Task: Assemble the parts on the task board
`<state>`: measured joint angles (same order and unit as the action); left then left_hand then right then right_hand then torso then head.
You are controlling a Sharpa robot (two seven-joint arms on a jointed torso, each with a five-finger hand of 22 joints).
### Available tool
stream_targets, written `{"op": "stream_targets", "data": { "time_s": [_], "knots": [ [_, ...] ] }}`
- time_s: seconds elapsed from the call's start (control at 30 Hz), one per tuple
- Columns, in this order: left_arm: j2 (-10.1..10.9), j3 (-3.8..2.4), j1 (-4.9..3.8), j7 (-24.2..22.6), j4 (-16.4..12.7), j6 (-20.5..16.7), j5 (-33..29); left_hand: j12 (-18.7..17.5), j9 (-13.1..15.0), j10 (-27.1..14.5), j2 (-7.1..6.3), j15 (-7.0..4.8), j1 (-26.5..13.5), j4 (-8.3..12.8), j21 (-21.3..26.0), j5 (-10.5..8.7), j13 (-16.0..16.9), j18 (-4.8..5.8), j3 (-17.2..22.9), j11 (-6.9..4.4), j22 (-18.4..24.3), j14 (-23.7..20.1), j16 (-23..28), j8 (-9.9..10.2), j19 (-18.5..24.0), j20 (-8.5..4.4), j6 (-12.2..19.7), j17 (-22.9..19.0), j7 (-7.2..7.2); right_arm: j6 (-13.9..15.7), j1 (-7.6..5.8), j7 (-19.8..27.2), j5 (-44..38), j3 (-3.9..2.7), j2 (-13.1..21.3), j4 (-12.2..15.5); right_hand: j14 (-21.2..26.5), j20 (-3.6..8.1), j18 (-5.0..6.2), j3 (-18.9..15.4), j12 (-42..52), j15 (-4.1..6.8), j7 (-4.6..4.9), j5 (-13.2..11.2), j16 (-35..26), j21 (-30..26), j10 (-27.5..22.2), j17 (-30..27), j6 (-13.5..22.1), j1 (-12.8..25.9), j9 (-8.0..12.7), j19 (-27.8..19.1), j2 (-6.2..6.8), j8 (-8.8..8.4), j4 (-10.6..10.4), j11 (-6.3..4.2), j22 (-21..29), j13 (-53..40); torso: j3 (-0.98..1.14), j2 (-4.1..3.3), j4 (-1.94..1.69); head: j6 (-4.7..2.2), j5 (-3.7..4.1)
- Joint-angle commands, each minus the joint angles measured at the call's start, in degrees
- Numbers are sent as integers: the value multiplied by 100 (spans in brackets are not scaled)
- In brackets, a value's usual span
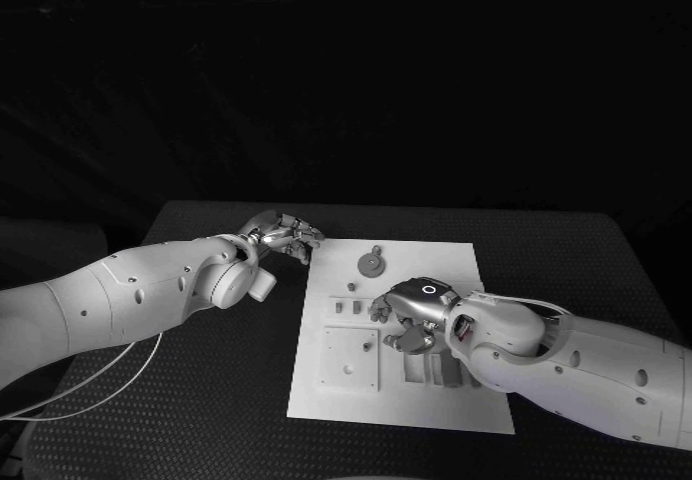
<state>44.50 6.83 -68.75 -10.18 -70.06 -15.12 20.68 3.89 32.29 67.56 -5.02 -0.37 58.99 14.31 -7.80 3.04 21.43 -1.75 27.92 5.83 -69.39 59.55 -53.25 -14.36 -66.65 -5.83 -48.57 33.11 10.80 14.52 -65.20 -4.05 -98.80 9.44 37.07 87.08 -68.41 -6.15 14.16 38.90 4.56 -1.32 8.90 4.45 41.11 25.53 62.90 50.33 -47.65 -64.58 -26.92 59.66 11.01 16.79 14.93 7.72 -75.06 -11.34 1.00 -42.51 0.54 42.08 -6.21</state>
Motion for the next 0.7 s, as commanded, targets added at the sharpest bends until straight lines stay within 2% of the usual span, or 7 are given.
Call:
{"op": "stream_targets", "data": {
  "time_s": [0.03,0.1,0.27,0.33,0.43,0.57,0.7],
  "knots": [
    [6,-4,-9,-73,-21,19,-29,9,4,-22,3,6,-30,-1,25,-19,7,-111,-11,3,-6,44,38,5,-43,-11,12,9,-9,385,-72,21,324,-81,169,20,-17,26,84,-1,62,63,-65,10,72,56,142,15,45,-93,19,25,-38,6,-15,-60,-135,-35,3,-1,1,-81,51],
    [13,-4,-9,-95,-22,4,-29,9,4,-22,3,6,-29,-1,25,-19,8,-111,-11,2,-7,44,39,4,-43,-11,10,10,-10,472,-144,31,407,-142,310,17,-38,34,84,-10,117,91,-48,9,106,85,245,19,10,-91,13,33,-57,32,-23,-92,-136,-64,1,0,4,-111,84],
    [39,-4,-9,-134,-31,-33,-29,15,11,-12,3,3,-17,4,30,-19,14,-112,-7,-1,-10,46,41,-14,-46,-11,-15,16,-21,495,-264,-63,508,-447,646,23,-121,67,84,-30,232,168,18,10,192,174,467,23,-95,-87,-2,85,-64,98,-42,-176,-135,-139,-4,-1,11,-190,154],
    [26,-4,-9,-142,-24,-40,-29,17,12,-9,1,3,-16,5,31,-19,15,-112,-7,-2,-11,47,41,-15,-47,-11,-16,17,-22,428,-335,-88,501,-515,764,-66,-120,68,84,-36,230,172,20,10,197,186,471,15,-67,-69,9,82,-42,83,-56,-179,-133,-146,-2,-3,14,-232,169],
    [5,-4,-9,-155,-20,-31,-29,19,13,-5,-1,2,-15,6,32,-19,17,-111,-7,-3,-12,47,42,-18,-48,-11,-19,18,-23,367,-420,-48,543,-524,845,-235,-114,67,84,-36,229,174,20,12,204,201,480,2,-98,-38,5,70,-10,104,-102,-182,-130,-158,-1,1,5,-269,200],
    [12,-4,-9,-156,-19,-24,-29,20,13,-3,-1,1,-13,7,33,-19,18,-111,-6,-4,-12,48,43,-19,-49,-11,-20,19,-24,163,-423,-25,584,-525,935,-267,-106,65,84,-41,221,173,25,12,209,215,478,-12,-105,8,8,59,60,111,-167,-182,-127,-166,8,1,2,-277,196],
    [11,-4,-9,-158,-7,-23,-29,21,13,-2,-1,1,-12,7,33,-19,19,-111,-6,-4,-13,48,43,-19,-49,-11,-21,20,-25,-73,-421,-9,589,-523,1007,-227,-17,40,84,-64,154,136,-16,11,198,206,380,-45,-28,176,34,-25,270,79,-362,-143,-122,-161,13,-5,10,-281,184]
  ]
}}
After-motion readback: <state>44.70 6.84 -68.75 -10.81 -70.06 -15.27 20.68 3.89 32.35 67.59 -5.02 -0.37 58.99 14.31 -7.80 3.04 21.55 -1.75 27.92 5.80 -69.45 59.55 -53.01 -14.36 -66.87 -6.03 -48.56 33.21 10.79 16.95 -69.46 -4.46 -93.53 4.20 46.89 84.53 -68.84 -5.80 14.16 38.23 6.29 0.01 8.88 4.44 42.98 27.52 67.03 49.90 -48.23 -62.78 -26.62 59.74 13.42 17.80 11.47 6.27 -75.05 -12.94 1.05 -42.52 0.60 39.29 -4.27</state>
